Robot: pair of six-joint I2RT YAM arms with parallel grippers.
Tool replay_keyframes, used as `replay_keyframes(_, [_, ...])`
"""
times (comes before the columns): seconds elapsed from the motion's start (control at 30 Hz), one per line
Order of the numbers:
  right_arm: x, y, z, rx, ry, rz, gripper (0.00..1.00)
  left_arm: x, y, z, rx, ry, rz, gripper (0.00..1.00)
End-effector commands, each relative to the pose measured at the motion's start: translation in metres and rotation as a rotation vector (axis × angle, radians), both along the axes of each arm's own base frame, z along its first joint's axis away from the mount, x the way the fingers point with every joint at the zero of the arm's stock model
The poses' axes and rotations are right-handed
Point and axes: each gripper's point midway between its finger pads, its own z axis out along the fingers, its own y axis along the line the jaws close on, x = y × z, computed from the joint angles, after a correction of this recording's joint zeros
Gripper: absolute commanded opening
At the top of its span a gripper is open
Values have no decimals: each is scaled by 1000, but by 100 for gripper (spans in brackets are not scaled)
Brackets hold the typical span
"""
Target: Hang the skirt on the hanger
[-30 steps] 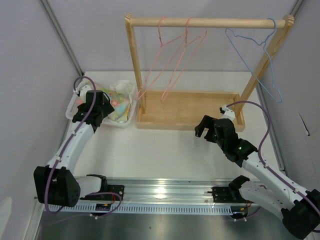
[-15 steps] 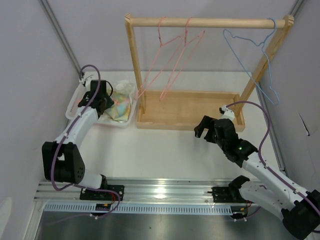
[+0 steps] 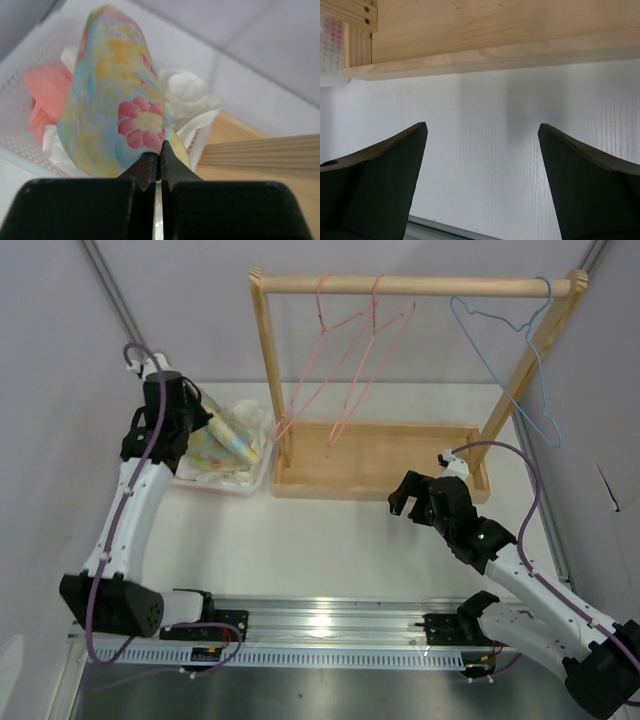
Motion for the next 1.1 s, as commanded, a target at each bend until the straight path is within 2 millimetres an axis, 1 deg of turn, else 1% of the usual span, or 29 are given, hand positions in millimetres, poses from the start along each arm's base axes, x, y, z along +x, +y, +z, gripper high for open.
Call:
replay_keyframes(0.0, [10, 3, 28, 15, -64, 8, 99, -38, -9, 114, 20, -276, -116, 0])
replay_keyframes(0.03, [10, 4, 28, 11, -65, 12, 99, -56, -12, 136, 15, -338, -136, 0])
replay_keyframes(0.1, [12, 6, 30, 12, -66, 15, 99, -79, -18, 172, 11, -428, -180, 0])
replay_keyframes(0.13, [13, 6, 30, 7, -64, 16, 99, -95, -19, 179, 13, -446, -193, 0])
replay_keyframes(0.17, [14, 7, 31, 7, -64, 17, 99, -105, -20, 191, 14, -475, -205, 0])
replay_keyframes(0.2, [15, 8, 32, 8, -63, 19, 99, -115, -23, 200, 9, -499, -229, 0])
replay_keyframes(0.23, [15, 8, 33, 8, -63, 22, 100, -123, -26, 202, 7, -501, -246, 0])
replay_keyframes(0.27, [16, 9, 34, 6, -65, 23, 99, -137, -28, 211, 5, -534, -264, 0])
replay_keyframes(0.3, [17, 9, 36, 5, -68, 25, 99, -144, -31, 214, 3, -545, -285, 0])
replay_keyframes(0.33, [17, 9, 37, 6, -70, 25, 99, -152, -41, 216, -7, -555, -344, 0])
replay_keyframes(0.37, [17, 9, 38, 3, -71, 25, 99, -162, -46, 217, -14, -566, -376, 0])
replay_keyframes(0.4, [18, 9, 41, 7, -74, 24, 99, -166, -51, 213, -31, -558, -402, 0])
replay_keyframes(0.43, [18, 9, 41, 4, -75, 24, 99, -171, -62, 210, -52, -551, -464, 0])
replay_keyframes(0.47, [18, 8, 43, 4, -79, 22, 99, -173, -67, 201, -66, -533, -490, 0])
replay_keyframes(0.53, [18, 7, 47, 6, -86, 17, 99, -186, -76, 188, -103, -522, -535, 0])
replay_keyframes(0.57, [18, 7, 48, 5, -87, 15, 99, -186, -80, 173, -122, -497, -554, 0])
replay_keyframes(0.6, [17, 6, 48, 5, -86, 13, 100, -197, -83, 172, -142, -513, -568, 0])
replay_keyframes(0.63, [16, 5, 49, 3, -86, 13, 99, -191, -87, 145, -165, -452, -576, 0])
replay_keyframes(0.7, [15, 4, 49, 3, -87, 7, 100, -196, -96, 133, -197, -438, -620, 0])
replay_keyframes(0.73, [14, 2, 50, 1, -88, 5, 99, -193, -100, 109, -213, -388, -628, 0])
replay_keyframes(0.8, [14, 1, 52, 4, -91, -3, 99, -197, -110, 102, -241, -381, -667, 0])
replay_keyframes(0.83, [14, 0, 51, 0, -90, -7, 99, -195, -116, 82, -254, -338, -680, 0])
replay_keyframes(0.87, [13, -2, 51, -1, -89, -10, 100, -194, -120, 80, -259, -340, -689, 0])
replay_keyframes(0.93, [13, -2, 52, 0, -91, -14, 100, -197, -137, 70, -275, -311, -729, 0])
replay_keyframes(0.97, [12, -2, 51, 0, -87, -13, 99, -192, -146, 63, -278, -297, -743, 0])
replay_keyframes(1.0, [13, -2, 52, 0, -91, -14, 99, -196, -158, 60, -285, -288, -766, 0])
replay_keyframes(1.03, [13, -3, 51, -2, -88, -15, 99, -196, -167, 57, -286, -278, -782, 0])
replay_keyframes(1.07, [13, -3, 53, 1, -91, -17, 99, -200, -189, 49, -290, -250, -841, 0])
